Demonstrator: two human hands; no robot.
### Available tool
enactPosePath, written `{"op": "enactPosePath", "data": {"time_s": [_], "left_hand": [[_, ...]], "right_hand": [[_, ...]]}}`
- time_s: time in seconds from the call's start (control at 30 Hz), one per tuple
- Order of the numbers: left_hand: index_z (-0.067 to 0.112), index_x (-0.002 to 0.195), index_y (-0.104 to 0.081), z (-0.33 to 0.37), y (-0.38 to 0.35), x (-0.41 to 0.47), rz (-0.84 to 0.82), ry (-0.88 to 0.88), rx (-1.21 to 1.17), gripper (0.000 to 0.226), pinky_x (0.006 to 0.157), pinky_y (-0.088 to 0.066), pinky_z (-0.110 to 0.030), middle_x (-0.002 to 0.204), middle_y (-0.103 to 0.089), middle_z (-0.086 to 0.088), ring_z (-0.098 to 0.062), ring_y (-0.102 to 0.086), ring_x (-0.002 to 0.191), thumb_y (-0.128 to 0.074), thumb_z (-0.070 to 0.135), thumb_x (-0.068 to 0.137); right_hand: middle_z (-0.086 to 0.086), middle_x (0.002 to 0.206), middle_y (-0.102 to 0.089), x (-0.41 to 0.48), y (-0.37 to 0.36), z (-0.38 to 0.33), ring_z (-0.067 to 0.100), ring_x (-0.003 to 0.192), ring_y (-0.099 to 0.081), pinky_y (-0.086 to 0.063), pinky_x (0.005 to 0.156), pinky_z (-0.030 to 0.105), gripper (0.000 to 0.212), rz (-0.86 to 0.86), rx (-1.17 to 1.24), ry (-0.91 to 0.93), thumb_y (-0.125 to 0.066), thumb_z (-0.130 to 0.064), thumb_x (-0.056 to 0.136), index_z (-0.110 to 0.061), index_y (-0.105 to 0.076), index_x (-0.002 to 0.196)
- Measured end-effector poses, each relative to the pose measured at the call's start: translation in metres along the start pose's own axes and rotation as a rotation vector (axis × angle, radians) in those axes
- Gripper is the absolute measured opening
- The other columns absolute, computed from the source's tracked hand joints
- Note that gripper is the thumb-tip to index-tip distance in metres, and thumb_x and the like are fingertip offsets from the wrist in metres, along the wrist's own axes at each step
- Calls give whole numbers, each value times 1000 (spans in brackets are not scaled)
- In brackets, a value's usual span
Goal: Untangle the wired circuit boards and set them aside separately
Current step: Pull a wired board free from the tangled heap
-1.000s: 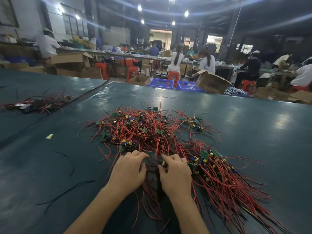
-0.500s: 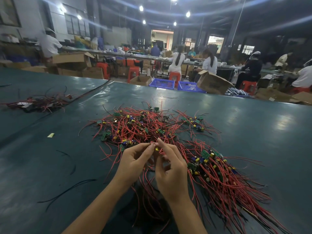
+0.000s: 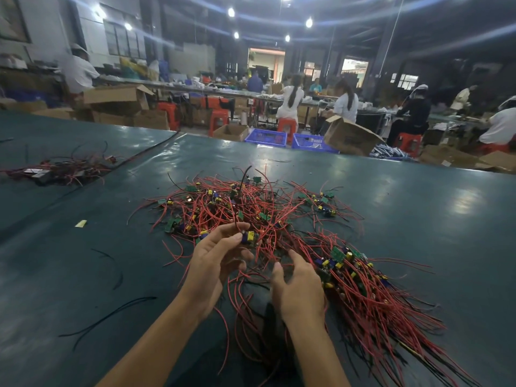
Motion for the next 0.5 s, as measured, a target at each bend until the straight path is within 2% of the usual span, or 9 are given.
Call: {"op": "enactPosePath", "data": {"time_s": [0.07, 0.1, 0.2, 0.27, 0.33, 0.4, 0.5], "left_hand": [[7, 102, -66, -2, -1, 0, 7, 13, 12, 29, 52, -48, -23, 87, -69, -15, -17, -60, 60, -60, 18, 76], [6, 101, -67, -2, -1, 0, 13, 19, 22, 29, 51, -48, -22, 87, -70, -16, -17, -61, 60, -62, 18, 76], [6, 99, -69, -5, -1, 1, 44, 35, 63, 25, 50, -49, -21, 83, -70, -13, -16, -63, 58, -65, 15, 77], [6, 99, -69, -8, 1, 1, 66, 48, 93, 17, 49, -49, -20, 79, -70, -10, -15, -63, 58, -64, 8, 83], [5, 99, -68, -10, 3, 1, 70, 53, 120, 13, 49, -50, -21, 77, -70, -8, -15, -63, 59, -63, 4, 87], [4, 97, -68, -10, 3, 0, 57, 51, 154, 12, 50, -51, -20, 74, -71, -8, -14, -64, 58, -64, 4, 87], [5, 90, -67, -9, 1, 0, 30, 30, 230, 6, 52, -52, -21, 69, -70, -5, -13, -65, 58, -65, 2, 86]], "right_hand": [[4, 145, -49, 2, 4, 2, 23, 127, -50, -43, 100, 32, 48, 16, -1, -1, -47, -37, 101, -20, -45, 145], [4, 139, -55, 2, 5, 2, 20, 120, -56, -45, 95, 30, 42, 28, 71, 17, -48, -34, 101, -19, -52, 140], [5, 103, -72, -4, 4, -9, 14, 81, -65, -51, 71, 25, 19, 1, 589, 80, -52, -23, 101, -21, -70, 105], [1, 87, -73, -11, 2, -19, 12, 75, -65, -51, 67, 24, 25, -37, 848, 132, -50, -23, 100, -18, -74, 93], [-5, 75, -71, -18, 1, -28, 5, 69, -64, -49, 62, 17, 25, -58, 970, 176, -52, -25, 95, -14, -73, 89], [-7, 68, -71, -20, 1, -32, 1, 61, -64, -48, 55, 13, 18, -51, 1036, 162, -60, -15, 96, -14, -73, 84], [-6, 60, -68, -21, 2, -28, 0, 48, -57, -43, 45, 12, 20, -37, 1117, 15, -69, -8, 90, -18, -75, 74]]}}
Point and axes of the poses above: each hand's wrist, its own x-axis towards the middle knuckle, its own y-axis out of the back of the hand, z = x × y, the point moved 5 cm from there along x, towards the middle knuckle
